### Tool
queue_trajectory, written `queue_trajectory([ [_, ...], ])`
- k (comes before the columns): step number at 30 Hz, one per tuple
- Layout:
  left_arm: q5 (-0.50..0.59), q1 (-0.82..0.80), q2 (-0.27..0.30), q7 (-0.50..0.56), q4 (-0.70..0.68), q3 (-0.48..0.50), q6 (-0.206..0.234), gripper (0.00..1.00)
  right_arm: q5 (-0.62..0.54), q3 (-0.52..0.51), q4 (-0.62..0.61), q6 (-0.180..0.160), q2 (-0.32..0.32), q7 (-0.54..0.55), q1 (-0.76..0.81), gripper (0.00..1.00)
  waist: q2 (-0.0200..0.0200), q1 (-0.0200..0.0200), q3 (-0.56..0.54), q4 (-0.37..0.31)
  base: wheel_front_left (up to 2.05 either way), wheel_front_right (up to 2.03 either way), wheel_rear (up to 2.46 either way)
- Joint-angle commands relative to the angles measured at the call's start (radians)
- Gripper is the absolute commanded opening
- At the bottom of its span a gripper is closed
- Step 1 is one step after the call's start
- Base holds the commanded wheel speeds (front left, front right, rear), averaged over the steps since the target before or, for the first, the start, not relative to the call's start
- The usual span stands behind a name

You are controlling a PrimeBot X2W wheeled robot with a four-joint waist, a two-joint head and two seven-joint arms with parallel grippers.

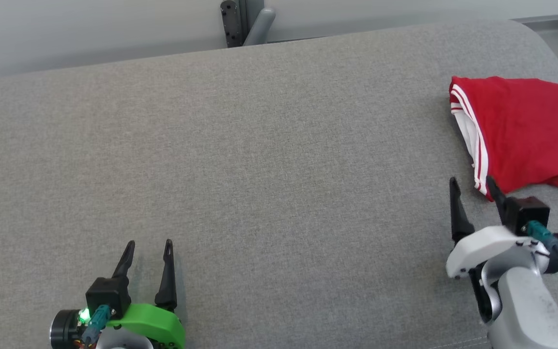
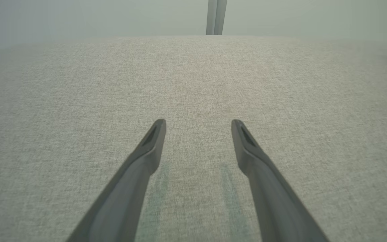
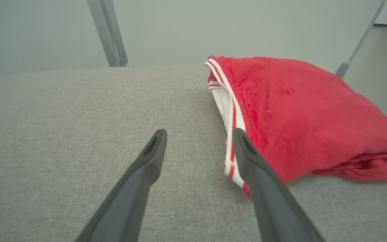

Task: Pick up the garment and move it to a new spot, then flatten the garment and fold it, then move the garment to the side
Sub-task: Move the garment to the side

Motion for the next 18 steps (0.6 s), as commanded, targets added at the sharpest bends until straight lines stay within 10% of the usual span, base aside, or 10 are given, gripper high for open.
queue_trajectory([
  [1,-0.007,0.013,0.004,0.0,-0.003,0.006,0.01,1.0,0.006,0.007,-0.002,-0.001,0.009,-0.002,0.023,1.0,0.0,0.0,-0.034,0.029,0.0,0.0,0.0],
  [18,-0.008,0.104,0.004,0.0,-0.011,0.063,0.007,1.0,0.094,0.116,-0.1,-0.001,0.038,-0.002,0.17,1.0,0.0,0.0,-0.162,0.09,0.0,0.0,0.0],
])
